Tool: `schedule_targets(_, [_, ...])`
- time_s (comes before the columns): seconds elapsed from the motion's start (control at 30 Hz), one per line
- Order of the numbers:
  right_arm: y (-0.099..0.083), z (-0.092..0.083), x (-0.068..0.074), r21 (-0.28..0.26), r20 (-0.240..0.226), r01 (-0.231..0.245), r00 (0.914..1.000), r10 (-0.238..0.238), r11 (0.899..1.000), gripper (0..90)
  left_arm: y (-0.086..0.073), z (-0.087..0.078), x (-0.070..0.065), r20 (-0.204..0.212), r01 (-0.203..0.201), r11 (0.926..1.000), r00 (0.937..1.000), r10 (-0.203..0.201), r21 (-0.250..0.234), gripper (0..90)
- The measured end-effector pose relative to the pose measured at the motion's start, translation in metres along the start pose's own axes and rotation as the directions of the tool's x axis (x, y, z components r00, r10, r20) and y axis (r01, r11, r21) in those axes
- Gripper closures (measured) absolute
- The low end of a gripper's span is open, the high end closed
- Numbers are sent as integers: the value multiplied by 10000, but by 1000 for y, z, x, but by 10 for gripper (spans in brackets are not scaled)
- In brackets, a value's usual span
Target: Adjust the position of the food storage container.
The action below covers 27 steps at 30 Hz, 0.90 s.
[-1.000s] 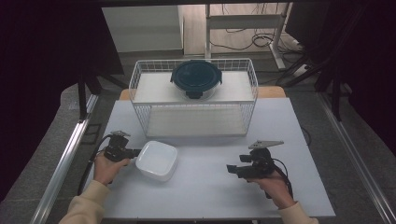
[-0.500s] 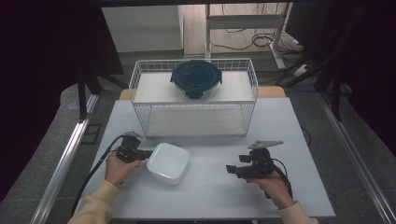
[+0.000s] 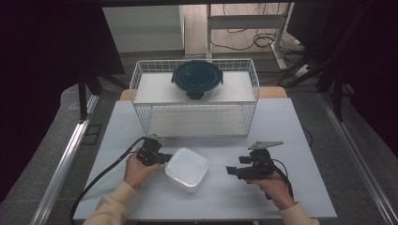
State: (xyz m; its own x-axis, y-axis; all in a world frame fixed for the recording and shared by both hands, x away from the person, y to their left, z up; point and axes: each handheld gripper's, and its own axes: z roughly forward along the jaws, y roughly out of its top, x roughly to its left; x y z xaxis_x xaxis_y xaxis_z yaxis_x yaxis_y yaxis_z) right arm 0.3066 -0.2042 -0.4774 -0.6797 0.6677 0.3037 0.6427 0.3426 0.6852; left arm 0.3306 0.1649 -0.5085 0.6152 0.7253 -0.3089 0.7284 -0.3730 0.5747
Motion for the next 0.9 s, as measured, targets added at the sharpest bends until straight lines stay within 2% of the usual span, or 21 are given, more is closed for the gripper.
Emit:
schedule_targets(0.07, [0,-1,0,-5,21,-23,10000,23,10000,236,2,4,-5,157,9,10000,9999,-10,38,900])
schedule_targets(0.17, [0,-1,-1,-61,22,-69,10000,69,10000,236,5,9,-11,139,-108,9998,9998,106,184,900])
schedule_targets(0.23, [0,-2,-2,-68,31,-56,10000,57,10000,236,6,12,-12,309,-181,9996,9994,174,222,900])
schedule_targets(0.33, [0,-1,-2,-72,30,-63,10000,63,10000,236,6,14,-15,303,-185,9997,9994,179,184,900])
schedule_targets(0.37, [0,-2,-2,-80,36,-70,10000,70,9999,236,6,12,-14,236,-257,9994,9994,252,232,900])
schedule_targets(0.43, [0,-2,-2,-91,51,-68,10000,68,9999,236,6,5,-14,-202,-183,9996,9996,187,193,900])
schedule_targets(0.53, [0,-3,-2,-121,38,-90,10000,91,9999,236,3,-16,-12,-553,-98,9999,9984,92,-103,900])
schedule_targets(0.63, [1,-4,-3,-166,65,-94,9999,95,9998,236,-7,-32,-15,-641,-190,9997,9978,181,-134,900])
schedule_targets(0.7, [1,-5,-4,-212,94,-116,9999,118,9997,237,-20,-40,-21,-719,-294,9995,9970,288,-67,900])
schedule_targets(0.9, [1,-5,-4,-296,116,-165,9998,169,9994,236,-48,-49,-41,-336,-488,9988,9982,488,20,900])
